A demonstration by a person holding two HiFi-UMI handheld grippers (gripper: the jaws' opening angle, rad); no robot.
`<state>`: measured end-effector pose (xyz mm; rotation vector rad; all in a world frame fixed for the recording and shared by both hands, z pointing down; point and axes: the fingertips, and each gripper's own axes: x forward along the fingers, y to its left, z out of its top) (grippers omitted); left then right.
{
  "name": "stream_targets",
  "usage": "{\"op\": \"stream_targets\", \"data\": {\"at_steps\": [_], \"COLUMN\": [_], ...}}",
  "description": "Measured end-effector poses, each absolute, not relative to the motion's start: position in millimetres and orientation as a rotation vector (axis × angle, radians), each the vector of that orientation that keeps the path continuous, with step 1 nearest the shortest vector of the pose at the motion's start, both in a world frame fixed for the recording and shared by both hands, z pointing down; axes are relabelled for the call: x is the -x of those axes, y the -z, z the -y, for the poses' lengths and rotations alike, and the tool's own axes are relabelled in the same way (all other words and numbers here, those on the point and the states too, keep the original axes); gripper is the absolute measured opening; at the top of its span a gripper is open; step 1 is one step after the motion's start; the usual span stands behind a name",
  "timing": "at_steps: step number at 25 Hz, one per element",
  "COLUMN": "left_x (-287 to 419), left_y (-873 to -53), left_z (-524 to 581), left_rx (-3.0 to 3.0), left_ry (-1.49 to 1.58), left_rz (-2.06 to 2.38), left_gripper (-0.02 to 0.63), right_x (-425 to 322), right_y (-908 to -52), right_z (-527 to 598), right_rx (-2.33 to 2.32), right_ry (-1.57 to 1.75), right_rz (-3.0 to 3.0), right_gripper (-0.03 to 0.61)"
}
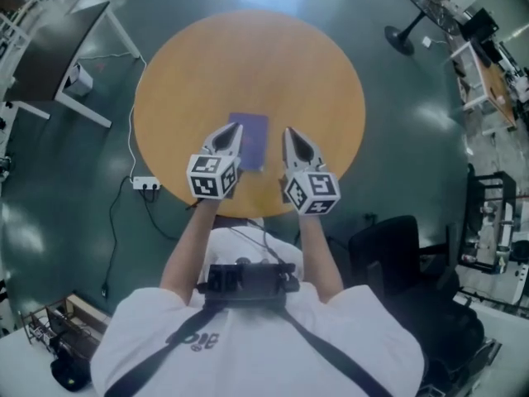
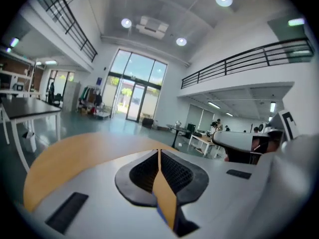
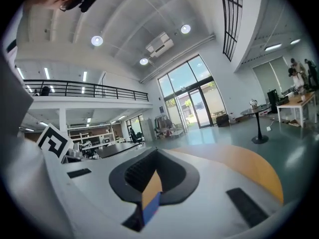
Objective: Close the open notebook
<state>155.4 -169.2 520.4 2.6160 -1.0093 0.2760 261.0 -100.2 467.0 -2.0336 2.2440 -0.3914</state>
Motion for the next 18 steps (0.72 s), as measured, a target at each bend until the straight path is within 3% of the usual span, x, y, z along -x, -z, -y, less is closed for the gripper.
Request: {"op": "stream_targets", "data": {"at_steps": [1, 9, 18], "left_x": [-150.5, -131.7, -130.4], "left_y": [-504.9, -413.4, -397.5], "left_z": [171.4, 162.9, 151.9], "left_rx": [-2.655, -2.811, -2.840], "left_ry": [-0.248, -0.042, -0.009], "left_rz": [1.048, 1.194, 1.211], "left_gripper": [0.014, 0.014, 0.014], "right_x": [-255.7, -225.7, -210.3], "right_y": [-459.5, -388.1, -378.4], "right_z": [103.0, 114.4, 107.0], "right_rx": [2.020, 1.974, 1.950], "right_ry": [0.370, 0.142, 0.087], "right_rz": [-2.252, -2.307, -2.333], "right_gripper": [0.018, 0.017, 0.017]}}
